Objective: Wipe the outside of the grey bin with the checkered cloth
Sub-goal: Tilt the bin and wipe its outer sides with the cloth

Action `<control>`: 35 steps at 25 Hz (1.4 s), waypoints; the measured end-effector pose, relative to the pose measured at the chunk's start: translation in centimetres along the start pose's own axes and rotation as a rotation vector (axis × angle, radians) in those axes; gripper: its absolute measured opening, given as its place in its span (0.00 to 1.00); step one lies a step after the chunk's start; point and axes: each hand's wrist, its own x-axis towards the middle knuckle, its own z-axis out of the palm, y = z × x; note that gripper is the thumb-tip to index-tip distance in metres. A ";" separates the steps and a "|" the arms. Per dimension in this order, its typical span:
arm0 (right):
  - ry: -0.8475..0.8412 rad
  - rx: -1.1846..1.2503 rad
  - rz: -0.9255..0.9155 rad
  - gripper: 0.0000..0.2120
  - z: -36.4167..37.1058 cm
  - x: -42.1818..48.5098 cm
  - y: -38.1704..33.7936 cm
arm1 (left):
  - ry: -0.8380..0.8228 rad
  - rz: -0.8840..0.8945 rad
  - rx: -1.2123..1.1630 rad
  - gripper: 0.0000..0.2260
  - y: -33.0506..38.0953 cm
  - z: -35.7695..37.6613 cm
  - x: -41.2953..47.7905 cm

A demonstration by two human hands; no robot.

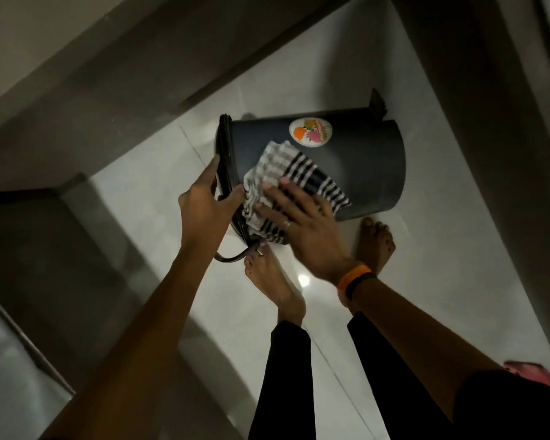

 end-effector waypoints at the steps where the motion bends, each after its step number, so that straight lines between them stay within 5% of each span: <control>1: 0.014 -0.003 0.070 0.25 -0.4 0.0 1.9 | -0.022 0.012 -0.040 0.33 -0.4 0.2 -0.7; 4: 0.104 0.026 0.355 0.25 -1.0 1.1 6.5 | -0.173 0.091 0.008 0.42 -1.0 2.0 -1.6; 7: 0.213 0.032 0.573 0.27 -0.3 6.0 4.5 | -0.107 0.125 0.168 0.37 0.2 2.8 -0.2; 11: 0.058 -0.096 0.090 0.31 -1.0 6.6 4.1 | -0.178 0.020 0.303 0.34 1.6 -0.2 2.1; 12: 0.042 -0.092 0.095 0.30 -1.5 5.8 5.8 | -0.196 0.009 0.354 0.33 1.8 -0.9 2.5; 15: 0.143 -0.029 0.594 0.30 -2.1 5.2 9.9 | -0.206 0.017 0.424 0.31 2.8 -1.8 3.8; 17: 0.200 -0.001 0.740 0.30 -1.6 6.3 8.4 | -0.196 0.021 0.422 0.29 3.5 -1.7 5.0; 22: 0.086 -0.088 0.094 0.29 1.6 5.1 1.1 | -0.234 0.015 0.469 0.30 3.2 -1.9 5.0; 24: 0.087 -0.134 0.121 0.30 1.4 3.3 4.2 | -0.228 0.038 0.470 0.30 3.0 -1.7 4.6; 27: 0.172 -0.063 0.473 0.32 -0.1 1.0 8.8 | -0.155 0.033 0.355 0.29 1.9 -1.6 4.9; 30: 0.243 0.078 0.668 0.32 -0.5 2.2 8.1 | -0.279 -0.018 0.115 0.43 0.2 -1.3 2.8; 32: 0.226 0.194 0.621 0.31 -0.7 3.9 5.6 | -0.349 0.027 0.082 0.53 -1.2 -0.7 0.4; 35: 0.150 0.135 0.247 0.29 0.3 3.8 2.3 | -0.262 0.045 0.034 0.55 -2.6 0.5 -0.1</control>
